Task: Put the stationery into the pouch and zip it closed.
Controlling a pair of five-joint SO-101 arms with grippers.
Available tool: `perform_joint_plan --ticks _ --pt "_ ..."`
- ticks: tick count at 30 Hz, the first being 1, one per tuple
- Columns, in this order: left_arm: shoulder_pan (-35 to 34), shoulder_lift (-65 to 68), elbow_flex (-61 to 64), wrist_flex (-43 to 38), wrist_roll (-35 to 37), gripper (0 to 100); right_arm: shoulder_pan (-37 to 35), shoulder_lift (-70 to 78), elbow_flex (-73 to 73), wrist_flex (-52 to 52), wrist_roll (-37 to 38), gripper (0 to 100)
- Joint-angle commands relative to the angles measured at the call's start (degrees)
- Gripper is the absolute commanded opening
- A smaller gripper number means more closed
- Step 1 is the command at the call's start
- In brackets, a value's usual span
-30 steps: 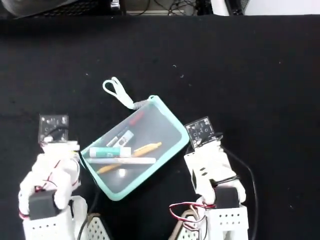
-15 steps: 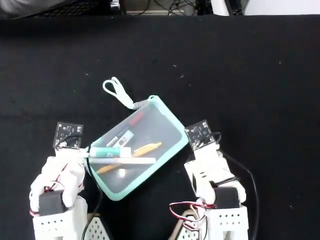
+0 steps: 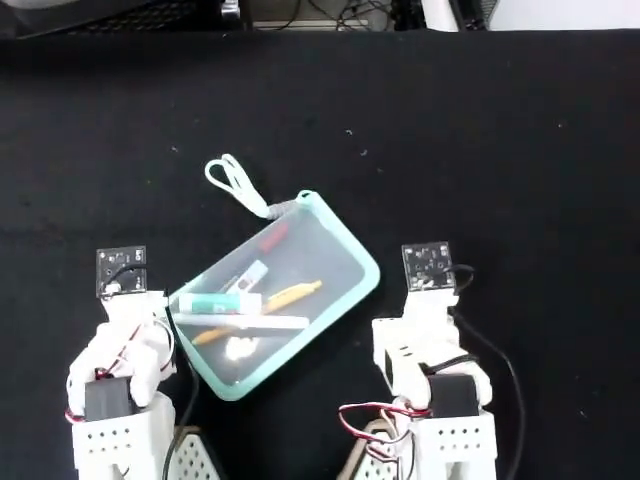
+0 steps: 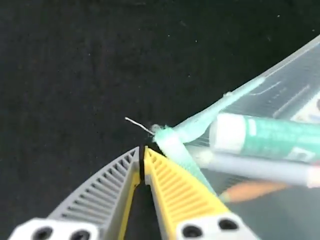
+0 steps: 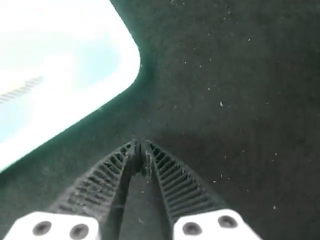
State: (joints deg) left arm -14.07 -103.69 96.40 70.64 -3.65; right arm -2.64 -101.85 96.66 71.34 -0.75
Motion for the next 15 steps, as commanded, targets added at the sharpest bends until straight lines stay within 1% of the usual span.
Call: perform_joint_plan --ticks 1,10,15 --pt "0.31 -0.7 0.92 -1.23 0.35 3 0.53 -0.4 0.13 0.26 -0.62 1.5" --pt "0.4 -0.7 0.92 -1.23 0.35 3 0.62 -0.57 0.13 0.44 -0.62 1.5" --pt "0.75 -1.05 0.92 -1.23 0.35 3 0.62 -6.55 -0.13 0.62 -0.62 1.5"
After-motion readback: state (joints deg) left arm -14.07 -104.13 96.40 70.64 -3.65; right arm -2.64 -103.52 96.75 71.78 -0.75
